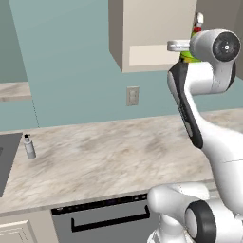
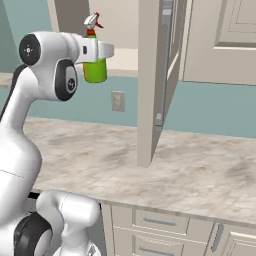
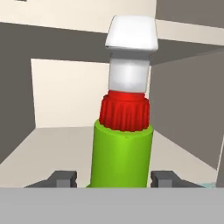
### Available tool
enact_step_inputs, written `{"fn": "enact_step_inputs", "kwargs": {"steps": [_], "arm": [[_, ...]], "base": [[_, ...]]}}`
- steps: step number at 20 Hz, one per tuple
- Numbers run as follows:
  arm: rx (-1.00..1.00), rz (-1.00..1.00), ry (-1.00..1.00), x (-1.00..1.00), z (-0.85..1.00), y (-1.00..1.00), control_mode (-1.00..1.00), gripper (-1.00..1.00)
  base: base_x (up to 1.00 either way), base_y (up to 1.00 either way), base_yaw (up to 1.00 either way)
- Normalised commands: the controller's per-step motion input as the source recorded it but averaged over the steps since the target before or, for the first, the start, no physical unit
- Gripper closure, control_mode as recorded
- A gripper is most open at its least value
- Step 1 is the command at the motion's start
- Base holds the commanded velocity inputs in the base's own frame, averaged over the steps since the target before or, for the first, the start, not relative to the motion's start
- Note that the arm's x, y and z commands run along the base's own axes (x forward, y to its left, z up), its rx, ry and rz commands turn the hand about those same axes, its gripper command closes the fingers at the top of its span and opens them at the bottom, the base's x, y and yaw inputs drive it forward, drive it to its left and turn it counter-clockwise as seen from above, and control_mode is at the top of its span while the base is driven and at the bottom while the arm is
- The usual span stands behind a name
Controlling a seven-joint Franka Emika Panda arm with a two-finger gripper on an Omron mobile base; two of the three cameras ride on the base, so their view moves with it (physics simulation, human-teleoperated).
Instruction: Locate and retrieve the soap dispenser and spray from the cabinet. Place them next to the sink.
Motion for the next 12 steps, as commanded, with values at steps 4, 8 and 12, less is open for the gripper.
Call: {"fn": "enact_step_inputs", "kwargs": {"steps": [4,8,12], "arm": [[0.0,0.05,-0.01,-0.84,-0.17,0.21,-1.0,1.0],[0.0,0.07,0.0,-0.77,-0.3,0.26,-1.0,1.0],[-0.01,0.08,0.0,-0.74,-0.39,0.37,-1.0,1.0]], "base": [[0.0,0.0,0.0],[0.0,0.0,0.0],[0.0,0.0,0.0]]}}
